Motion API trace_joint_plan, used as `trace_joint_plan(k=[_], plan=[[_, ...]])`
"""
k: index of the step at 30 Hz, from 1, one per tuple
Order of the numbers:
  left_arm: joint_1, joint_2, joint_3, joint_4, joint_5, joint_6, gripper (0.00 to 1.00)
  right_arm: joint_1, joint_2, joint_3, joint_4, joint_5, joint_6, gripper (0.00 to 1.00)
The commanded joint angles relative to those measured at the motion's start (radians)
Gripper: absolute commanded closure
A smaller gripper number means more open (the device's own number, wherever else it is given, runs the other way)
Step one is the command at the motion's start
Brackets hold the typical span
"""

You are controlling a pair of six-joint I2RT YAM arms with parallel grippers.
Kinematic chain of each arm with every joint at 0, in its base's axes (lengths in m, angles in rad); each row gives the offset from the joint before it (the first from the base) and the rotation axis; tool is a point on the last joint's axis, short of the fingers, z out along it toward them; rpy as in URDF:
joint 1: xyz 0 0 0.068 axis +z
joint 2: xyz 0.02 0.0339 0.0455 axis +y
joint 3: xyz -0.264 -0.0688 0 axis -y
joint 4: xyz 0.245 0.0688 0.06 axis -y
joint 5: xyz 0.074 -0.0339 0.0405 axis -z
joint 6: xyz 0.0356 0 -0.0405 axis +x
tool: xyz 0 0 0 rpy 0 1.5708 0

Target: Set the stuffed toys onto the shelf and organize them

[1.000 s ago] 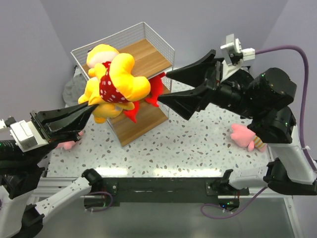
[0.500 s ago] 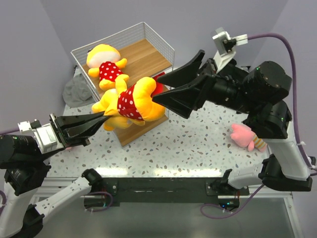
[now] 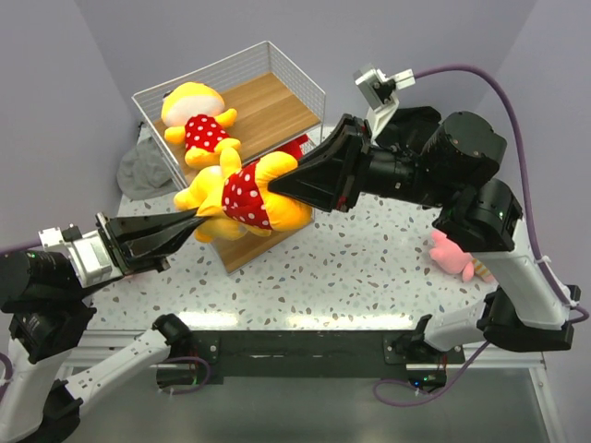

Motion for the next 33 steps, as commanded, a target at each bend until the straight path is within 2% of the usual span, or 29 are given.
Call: trace_joint_plan(k=[1, 3, 4, 6, 7, 9, 10, 12, 14, 16, 21, 28, 30, 33], plan=[[-0.004, 0.001, -0.014, 0.019, -0.023, 0.010, 0.73, 0.000, -0.077, -0.036, 0.056, 0.000, -0.090, 0.89], [-0.004, -0.007, -0.017, 0.021, -0.029, 0.002, 0.61, 0.000, -0.099, -0.031, 0.031, 0.073, -0.189, 0.95], [-0.004, -0.007, -0.019, 0.019, -0.034, -0.001, 0.48, -0.001, -0.105, -0.031, 0.015, 0.100, -0.225, 0.98], [-0.005, -0.009, -0.020, 0.018, -0.049, -0.011, 0.36, -0.001, -0.125, -0.057, 0.017, 0.120, -0.326, 1.00], [-0.004, -0.010, -0.024, 0.018, -0.060, -0.021, 0.25, 0.000, -0.143, -0.072, 0.036, 0.147, -0.358, 1.00], [-0.005, -0.013, -0.030, 0.030, -0.098, -0.051, 0.16, 0.000, -0.160, -0.106, 0.051, 0.189, -0.446, 1.00], [-0.005, -0.015, -0.034, 0.030, -0.106, -0.060, 0.09, 0.002, -0.172, -0.115, 0.054, 0.221, -0.488, 1.00], [-0.005, -0.016, -0.037, 0.005, -0.124, -0.089, 0.02, 0.000, -0.172, -0.125, 0.045, 0.296, -0.593, 1.00], [-0.005, -0.021, -0.047, -0.036, -0.132, -0.105, 0.00, 0.002, -0.157, -0.119, 0.028, 0.339, -0.727, 1.00], [-0.004, -0.035, -0.069, -0.056, -0.135, -0.117, 0.00, -0.001, -0.143, -0.114, 0.024, 0.370, -0.788, 1.00], [-0.004, -0.099, -0.123, -0.101, -0.161, -0.192, 0.00, 0.000, -0.128, -0.109, 0.013, 0.261, -1.024, 1.00], [-0.005, -0.200, -0.247, -0.139, -0.219, -0.240, 0.00, 0.002, -0.099, -0.091, -0.056, 0.221, -1.315, 1.00], [-0.005, -0.209, -0.264, -0.162, -0.229, -0.257, 0.00, 0.000, -0.090, -0.111, -0.056, 0.212, -1.357, 1.00], [-0.005, -0.257, -0.321, -0.164, -0.226, -0.269, 0.00, 0.000, -0.088, -0.161, -0.064, 0.169, -1.510, 1.00]])
